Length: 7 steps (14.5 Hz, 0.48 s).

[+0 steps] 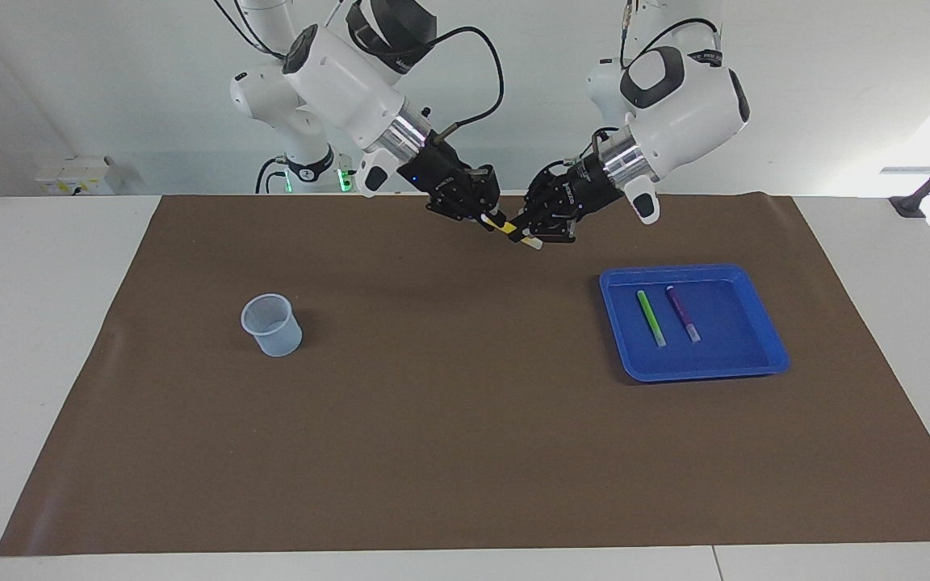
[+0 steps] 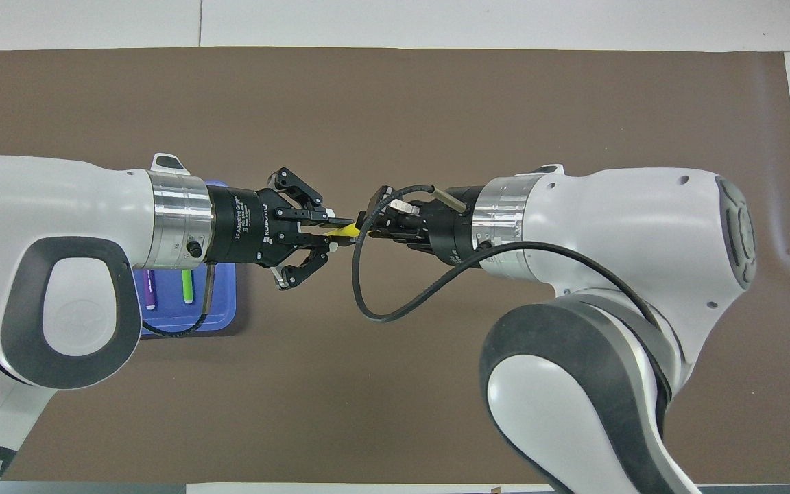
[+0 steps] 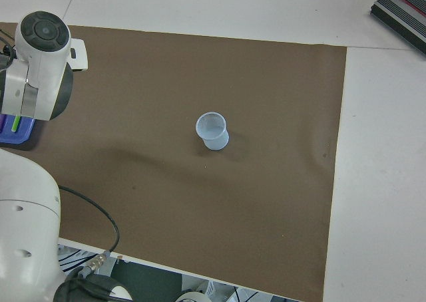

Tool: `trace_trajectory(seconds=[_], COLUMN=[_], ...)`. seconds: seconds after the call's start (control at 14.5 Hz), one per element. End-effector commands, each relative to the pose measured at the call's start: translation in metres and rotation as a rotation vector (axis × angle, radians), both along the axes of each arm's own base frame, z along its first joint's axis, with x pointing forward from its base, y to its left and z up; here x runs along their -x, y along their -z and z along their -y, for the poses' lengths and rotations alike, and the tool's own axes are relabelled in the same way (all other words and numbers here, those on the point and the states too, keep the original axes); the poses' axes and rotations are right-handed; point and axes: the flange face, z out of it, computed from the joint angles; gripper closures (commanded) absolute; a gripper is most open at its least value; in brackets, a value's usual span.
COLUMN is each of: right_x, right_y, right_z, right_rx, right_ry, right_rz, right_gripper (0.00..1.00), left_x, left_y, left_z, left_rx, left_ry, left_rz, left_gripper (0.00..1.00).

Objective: Transfer and insert pens with both arms
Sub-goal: 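Close the right gripper on the yellow pen and open the left gripper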

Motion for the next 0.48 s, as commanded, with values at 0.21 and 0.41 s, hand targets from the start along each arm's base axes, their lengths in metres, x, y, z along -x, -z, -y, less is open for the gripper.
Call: trace_trajectory(seconds=[0.21, 0.41], right_x=[-0.006, -0.008], right_y=[-0.002, -0.002], right_z=[0.016, 0.023], right_rx=[0.010, 0.029], right_ry=[-0.047, -0.064], right_rz=[0.064, 0.050], right_gripper=[1.00, 1.00], left_x=[0.008, 0.000], left_y=[0.001, -0.001], left_z=[-0.005, -0.021], left_rx=[0.012, 0.003], left_ry=[-0.003, -0.021], left_rz=[0.004, 0.009], left_gripper=[0.00, 0.00])
